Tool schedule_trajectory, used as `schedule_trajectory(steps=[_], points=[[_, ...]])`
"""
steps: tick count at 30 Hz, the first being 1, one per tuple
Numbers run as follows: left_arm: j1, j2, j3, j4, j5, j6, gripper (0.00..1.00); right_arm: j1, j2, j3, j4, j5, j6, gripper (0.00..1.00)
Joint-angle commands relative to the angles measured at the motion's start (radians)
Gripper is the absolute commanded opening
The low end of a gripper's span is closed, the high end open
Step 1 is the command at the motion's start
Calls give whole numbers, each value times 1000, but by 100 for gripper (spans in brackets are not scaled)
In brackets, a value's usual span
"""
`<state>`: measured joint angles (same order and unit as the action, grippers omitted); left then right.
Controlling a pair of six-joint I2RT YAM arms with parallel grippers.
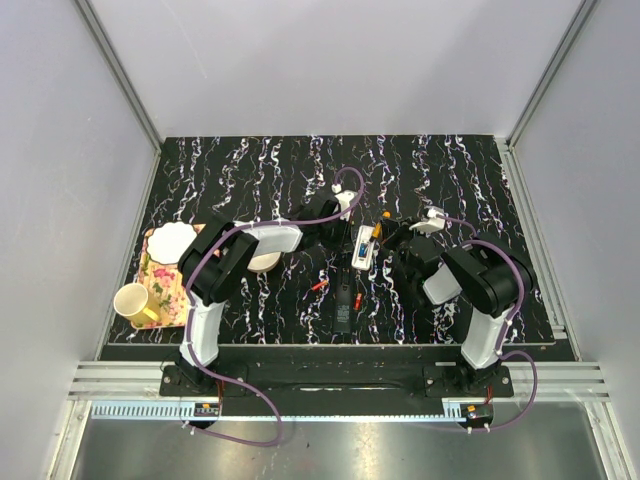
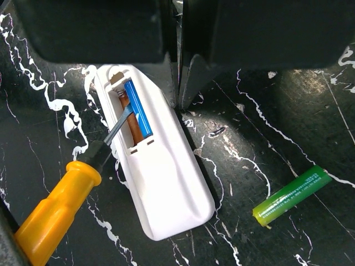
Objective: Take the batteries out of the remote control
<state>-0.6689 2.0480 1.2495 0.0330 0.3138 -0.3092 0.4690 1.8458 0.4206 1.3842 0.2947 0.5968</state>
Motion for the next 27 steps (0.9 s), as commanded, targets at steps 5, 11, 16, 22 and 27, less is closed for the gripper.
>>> schedule_trajectory(steps=[5, 11, 16, 22, 27], points=[[-32, -9, -15, -13, 51, -14, 0, -1, -36, 27, 177, 40, -106, 0], [-31, -6, -10, -16, 53, -13, 0, -1, -10, 44, 177, 47, -127, 0], [-31, -9, -7, -18, 56, -11, 0, -3, 7, 52, 177, 40, -127, 0], [-31, -11, 1, -15, 60, -28, 0, -3, 27, 35, 177, 61, -79, 0], [-37, -20, -13, 8, 74, -42, 0, -1, 24, 27, 177, 57, -40, 0]])
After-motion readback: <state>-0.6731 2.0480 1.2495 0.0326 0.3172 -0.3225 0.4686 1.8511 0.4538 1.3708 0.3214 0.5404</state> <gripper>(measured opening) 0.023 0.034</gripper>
